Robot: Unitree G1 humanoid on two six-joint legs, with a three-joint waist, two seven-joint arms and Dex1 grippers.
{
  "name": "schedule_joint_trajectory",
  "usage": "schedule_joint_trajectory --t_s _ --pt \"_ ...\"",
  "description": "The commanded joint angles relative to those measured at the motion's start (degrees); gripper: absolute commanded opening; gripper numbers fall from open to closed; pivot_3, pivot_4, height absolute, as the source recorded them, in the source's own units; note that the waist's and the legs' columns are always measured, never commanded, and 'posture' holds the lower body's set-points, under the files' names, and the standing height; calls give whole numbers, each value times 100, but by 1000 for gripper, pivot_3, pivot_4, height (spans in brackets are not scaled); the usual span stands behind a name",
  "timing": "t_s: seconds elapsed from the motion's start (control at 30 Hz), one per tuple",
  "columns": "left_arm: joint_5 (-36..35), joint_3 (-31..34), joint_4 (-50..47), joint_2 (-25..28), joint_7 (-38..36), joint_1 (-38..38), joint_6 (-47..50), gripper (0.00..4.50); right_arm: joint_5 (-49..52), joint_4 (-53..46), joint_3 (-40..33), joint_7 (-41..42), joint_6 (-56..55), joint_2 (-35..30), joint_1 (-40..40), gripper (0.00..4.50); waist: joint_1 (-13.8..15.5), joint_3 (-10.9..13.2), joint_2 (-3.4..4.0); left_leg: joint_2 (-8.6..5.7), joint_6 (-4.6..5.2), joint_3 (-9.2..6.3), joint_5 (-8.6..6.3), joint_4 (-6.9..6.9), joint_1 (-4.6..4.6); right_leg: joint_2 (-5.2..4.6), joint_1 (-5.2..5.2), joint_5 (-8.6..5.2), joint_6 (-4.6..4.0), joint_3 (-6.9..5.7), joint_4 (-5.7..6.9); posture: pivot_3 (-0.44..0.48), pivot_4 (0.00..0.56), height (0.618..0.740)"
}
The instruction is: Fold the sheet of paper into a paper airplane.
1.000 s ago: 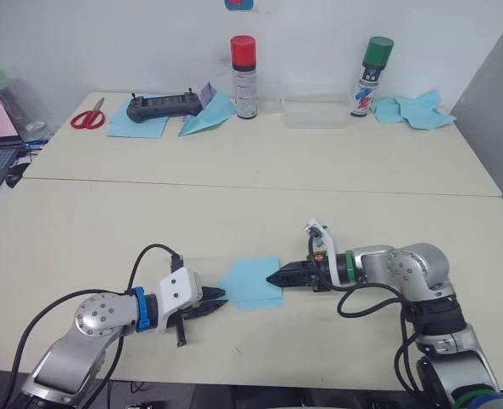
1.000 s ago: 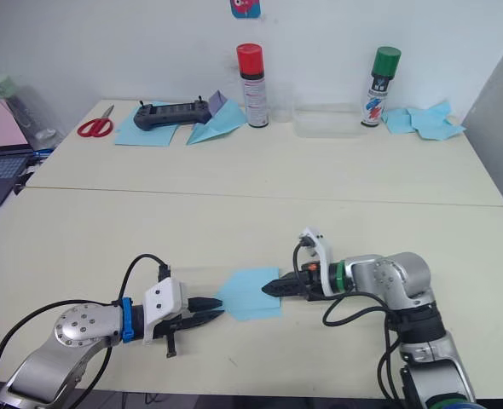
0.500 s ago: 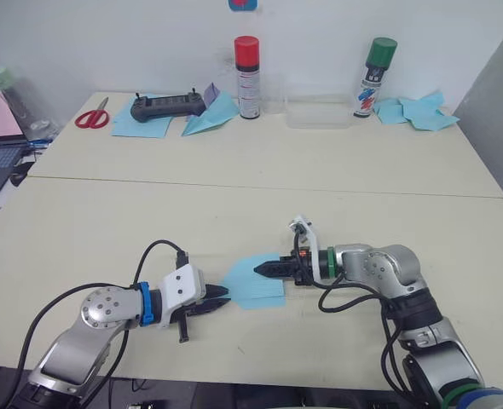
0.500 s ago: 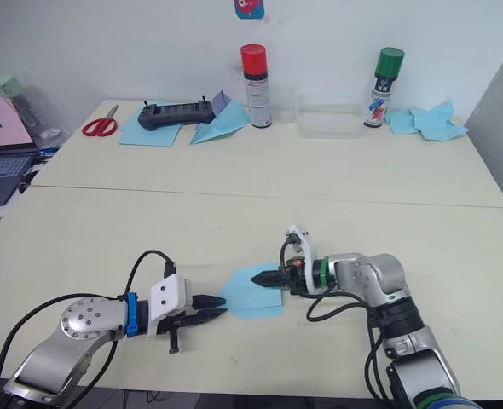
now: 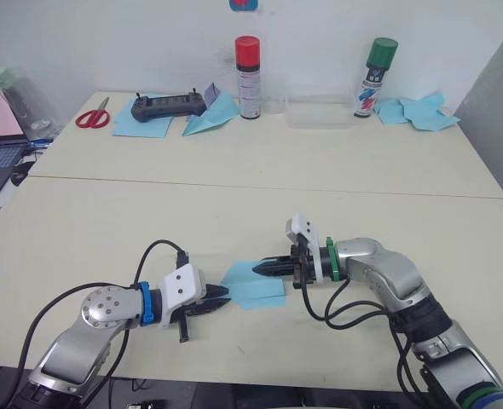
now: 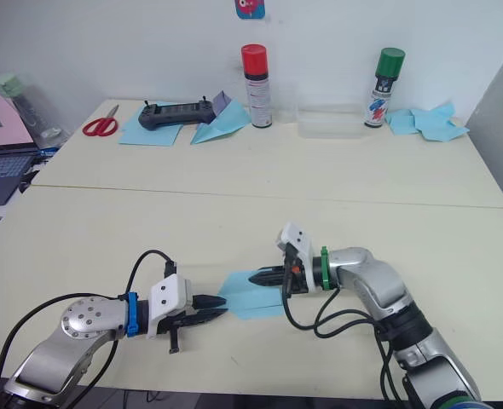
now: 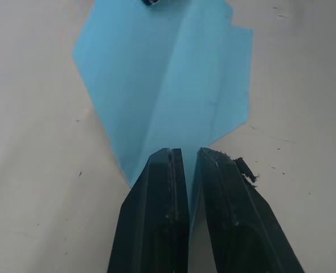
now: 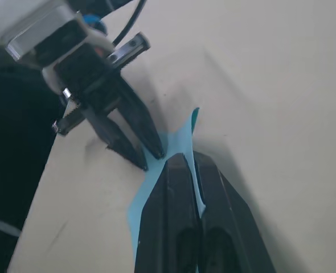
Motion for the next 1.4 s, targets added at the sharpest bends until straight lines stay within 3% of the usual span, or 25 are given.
schedule_joint_trajectory --t_s 0.03,0.43,0.77,1.03,1.17,1.4 --pt "129 -85 151 83 -46 107 130 759 -205 -274 87 359 -742 -68 72 27 -1 0 0 0 0 0 0 0 0 0 0 0 0 0 0 0 150 740" --pt "-131 159 170 68 -80 34 458 759 -1471 414 504 768 -3389 -187 401 27 -4 0 0 3 0 0 0 -1 2 1 0 -1 -2 -1 2 0 150 740" --pt "-647 400 134 165 -184 -64 1009 759 -1824 848 621 969 -4258 -182 469 27 -5 2 -1 4 0 0 0 -1 2 2 0 -2 -4 -1 4 0 150 740" --pt "-2148 1114 -294 694 -680 -834 2622 759 -2205 1185 749 1037 -4983 -196 426 27 11 13 -11 4 0 -4 0 0 0 3 0 -2 -5 -8 6 0 150 740" --pt "-2208 915 -446 524 -492 -1219 2810 759 -2312 1209 782 1006 -5077 -219 468 27 4 14 -12 3 -1 -2 0 0 -1 2 2 -2 -4 -6 4 0 150 740" --pt "-1548 123 -730 307 -305 -974 2403 759 -2333 1092 736 919 -4909 -231 512 27 4 14 -12 4 -1 -6 -1 -4 0 3 3 7 -19 -8 6 0 150 740"
